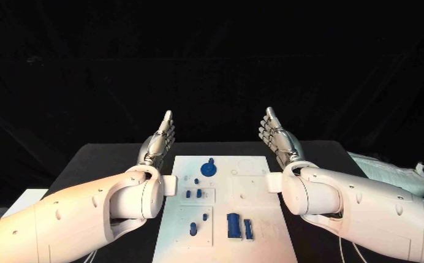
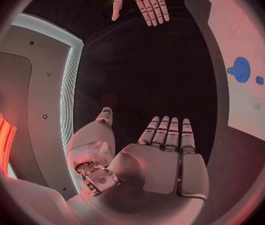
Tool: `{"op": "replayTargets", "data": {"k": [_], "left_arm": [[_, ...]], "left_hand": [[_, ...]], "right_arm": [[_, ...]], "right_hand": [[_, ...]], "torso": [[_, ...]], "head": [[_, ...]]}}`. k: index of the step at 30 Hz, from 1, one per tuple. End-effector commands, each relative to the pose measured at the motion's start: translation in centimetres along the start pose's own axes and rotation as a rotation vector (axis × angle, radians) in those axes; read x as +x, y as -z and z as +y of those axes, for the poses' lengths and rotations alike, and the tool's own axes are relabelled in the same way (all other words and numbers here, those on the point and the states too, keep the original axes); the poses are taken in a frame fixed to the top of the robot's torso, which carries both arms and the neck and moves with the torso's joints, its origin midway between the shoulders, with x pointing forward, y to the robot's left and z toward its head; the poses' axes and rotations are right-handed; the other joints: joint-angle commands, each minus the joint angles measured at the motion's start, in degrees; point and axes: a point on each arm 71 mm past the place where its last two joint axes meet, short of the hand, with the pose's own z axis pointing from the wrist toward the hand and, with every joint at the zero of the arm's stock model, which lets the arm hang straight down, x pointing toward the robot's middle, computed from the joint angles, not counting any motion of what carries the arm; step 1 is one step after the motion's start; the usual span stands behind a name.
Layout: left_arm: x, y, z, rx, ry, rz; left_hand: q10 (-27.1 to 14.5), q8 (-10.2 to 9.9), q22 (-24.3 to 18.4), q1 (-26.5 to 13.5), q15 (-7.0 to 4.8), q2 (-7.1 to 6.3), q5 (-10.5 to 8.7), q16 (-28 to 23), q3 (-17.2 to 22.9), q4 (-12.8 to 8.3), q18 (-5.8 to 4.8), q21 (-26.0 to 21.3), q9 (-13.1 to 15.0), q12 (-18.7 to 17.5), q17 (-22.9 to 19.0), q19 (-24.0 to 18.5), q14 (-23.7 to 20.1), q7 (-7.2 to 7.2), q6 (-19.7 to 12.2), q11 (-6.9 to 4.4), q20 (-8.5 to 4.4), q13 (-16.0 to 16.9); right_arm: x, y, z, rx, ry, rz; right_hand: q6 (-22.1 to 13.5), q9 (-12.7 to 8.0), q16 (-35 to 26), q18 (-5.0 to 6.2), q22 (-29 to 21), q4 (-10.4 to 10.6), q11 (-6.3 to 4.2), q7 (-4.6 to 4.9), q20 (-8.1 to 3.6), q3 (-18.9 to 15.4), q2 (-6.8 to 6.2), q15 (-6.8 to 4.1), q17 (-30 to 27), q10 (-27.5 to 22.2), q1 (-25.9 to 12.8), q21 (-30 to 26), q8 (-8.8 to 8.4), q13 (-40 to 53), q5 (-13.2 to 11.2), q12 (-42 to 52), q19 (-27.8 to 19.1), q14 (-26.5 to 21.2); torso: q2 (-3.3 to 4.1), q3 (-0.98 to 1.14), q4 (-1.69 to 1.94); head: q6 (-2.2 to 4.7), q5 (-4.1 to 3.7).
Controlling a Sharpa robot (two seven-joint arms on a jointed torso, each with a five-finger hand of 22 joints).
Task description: Assemble the parts on the task board
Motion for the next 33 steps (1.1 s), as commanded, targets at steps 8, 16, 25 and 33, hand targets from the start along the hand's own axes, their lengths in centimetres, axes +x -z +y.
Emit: {"op": "replayTargets", "data": {"k": [8, 16, 25, 33], "left_arm": [[0.04, 0.05, -0.38, 0.046, -0.028, -0.015], [0.04, 0.05, -0.38, 0.046, -0.028, -0.015], [0.04, 0.05, -0.38, 0.046, -0.028, -0.015], [0.04, 0.05, -0.38, 0.046, -0.028, -0.015]], "left_hand": [[-7.6, -0.4, -6.2, -10.6, -0.12, 0.01, -0.38, -0.6, -2.4, 0.0, -1.77, -0.2, -0.1, -0.3, -0.1, -5.3, -6.7, -0.15, -7.3, -0.26, -1.81, -0.1], [-9.8, -0.4, -6.2, -13.5, -0.12, 0.01, -0.38, -0.6, -2.4, 0.0, -1.77, -0.2, -0.1, -0.3, -0.1, -6.7, -8.5, -0.15, -9.3, -0.26, -1.81, -0.1], [-11.3, -0.4, -6.2, -15.6, -0.12, 0.01, -0.38, -0.6, -2.4, 0.0, -1.77, -0.2, -0.1, -0.3, -0.1, -10.8, -13.5, -0.15, -14.8, -0.26, -1.81, -0.1], [-15.3, -0.4, -6.2, -21.3, -0.12, 0.01, -0.38, -0.6, -2.4, 0.0, -1.77, -0.2, -0.1, -0.3, -0.1, -10.8, -13.5, -0.15, -14.8, -0.26, -1.81, -0.1]], "right_arm": [[-0.13, 0.02, 0.21, -0.021, -0.001, -0.027], [-0.13, 0.02, 0.21, -0.021, -0.001, -0.027], [-0.13, 0.02, 0.21, -0.021, -0.001, -0.027], [-0.13, 0.02, 0.21, -0.021, -0.001, -0.027]], "right_hand": [[-7.3, -0.1, -0.2, -1.68, -3.4, 0.1, -0.15, -0.37, -0.76, -0.3, -0.01, -0.06, -0.3, -8.0, -11.1, -1.0, -0.41, -0.1, -0.3, -0.4, -6.9, -8.4], [-9.4, -0.1, -0.2, -1.68, -3.4, 0.1, -0.15, -0.37, -0.76, -0.3, -0.01, -0.06, -0.3, -10.3, -14.3, -1.0, -0.41, -0.1, -0.3, -0.4, -8.7, -10.8], [-14.7, -0.1, -0.2, -1.68, -3.4, 0.1, -0.15, -0.37, -0.76, -0.3, -0.01, -0.06, -0.3, -16.2, -22.5, -1.0, -0.41, -0.1, -0.3, -0.4, -13.9, -17.0], [-14.7, -0.1, -0.2, -1.68, -3.4, 0.1, -0.15, -0.37, -0.76, -0.3, -0.01, -0.06, -0.3, -16.2, -22.5, -1.0, -0.41, -0.1, -0.3, -0.4, -13.9, -17.0]], "torso": [[-0.01, 0.01, 0.01], [-0.01, 0.01, 0.01], [-0.01, 0.01, 0.01], [-0.01, 0.01, 0.01]], "head": [[-0.01, 0.0], [-0.01, 0.0], [-0.01, 0.0], [-0.01, 0.0]]}}
